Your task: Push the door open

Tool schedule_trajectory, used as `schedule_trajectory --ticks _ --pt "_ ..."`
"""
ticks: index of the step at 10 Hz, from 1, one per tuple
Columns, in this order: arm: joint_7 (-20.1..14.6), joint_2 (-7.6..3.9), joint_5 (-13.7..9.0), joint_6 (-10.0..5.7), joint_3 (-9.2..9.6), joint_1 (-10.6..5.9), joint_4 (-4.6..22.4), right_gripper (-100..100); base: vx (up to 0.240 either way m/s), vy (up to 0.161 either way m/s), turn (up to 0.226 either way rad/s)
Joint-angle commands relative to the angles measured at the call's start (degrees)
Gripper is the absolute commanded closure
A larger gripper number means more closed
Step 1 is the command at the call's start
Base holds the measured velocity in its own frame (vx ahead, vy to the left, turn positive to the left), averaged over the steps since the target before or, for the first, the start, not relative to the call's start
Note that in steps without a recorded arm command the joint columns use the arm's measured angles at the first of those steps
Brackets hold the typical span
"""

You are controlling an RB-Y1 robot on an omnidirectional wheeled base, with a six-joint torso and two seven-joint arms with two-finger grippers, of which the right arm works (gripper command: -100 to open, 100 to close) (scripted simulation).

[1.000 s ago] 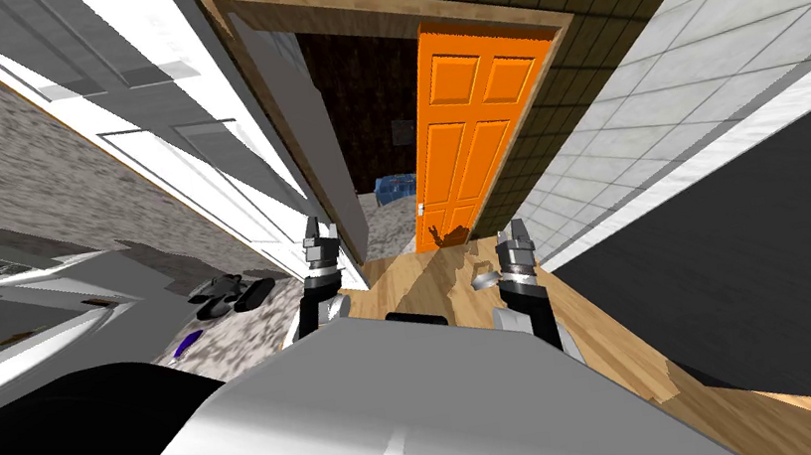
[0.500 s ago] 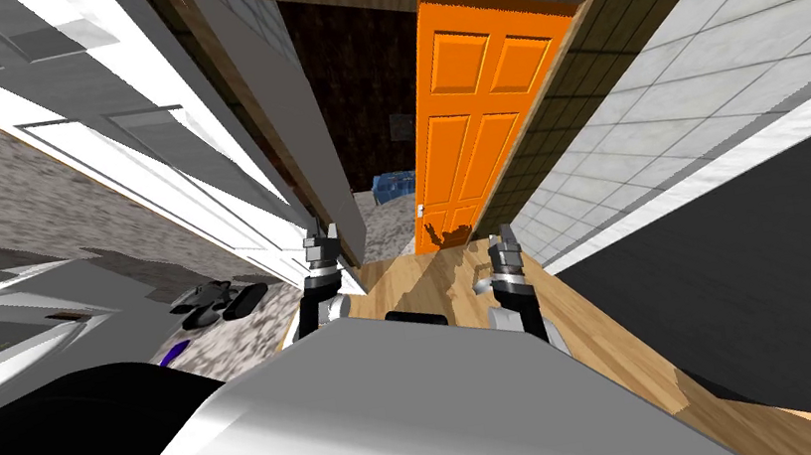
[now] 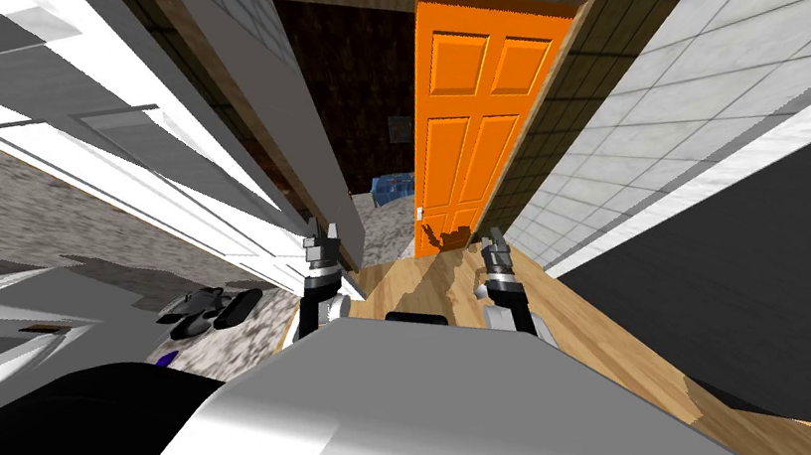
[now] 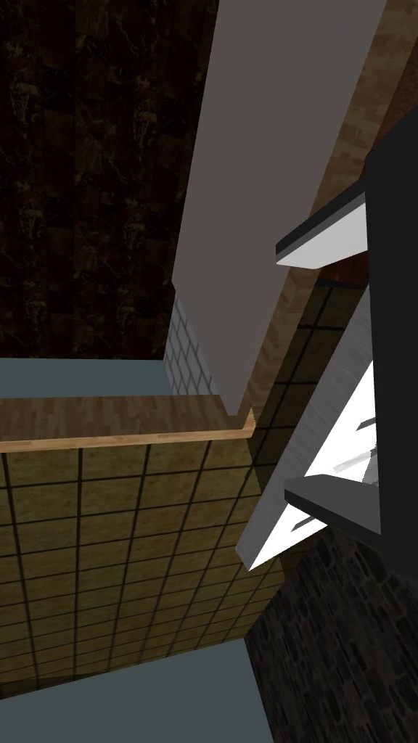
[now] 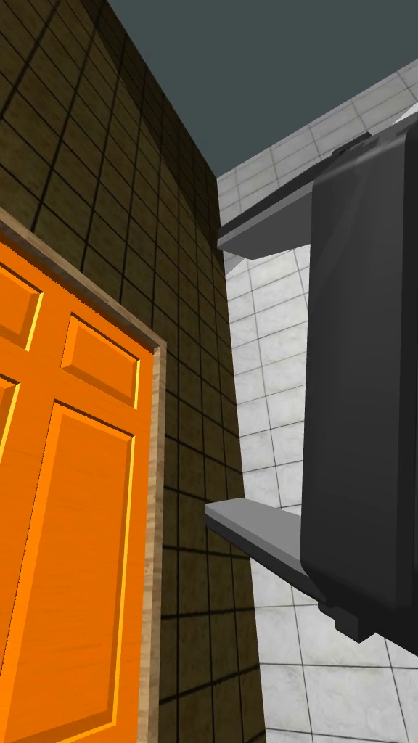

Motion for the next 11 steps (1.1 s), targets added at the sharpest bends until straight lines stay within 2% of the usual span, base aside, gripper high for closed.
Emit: schedule_trajectory --ticks 1,11 --pt "-0.36 -0.15 0.34 -1.07 0.36 -0.55 2.32 -100 0.098 -0.003 -0.015" --pt "-3.05 -1.02 2.59 -5.01 2.61 -5.42 16.06 -100 0.100 0.005 -0.021"
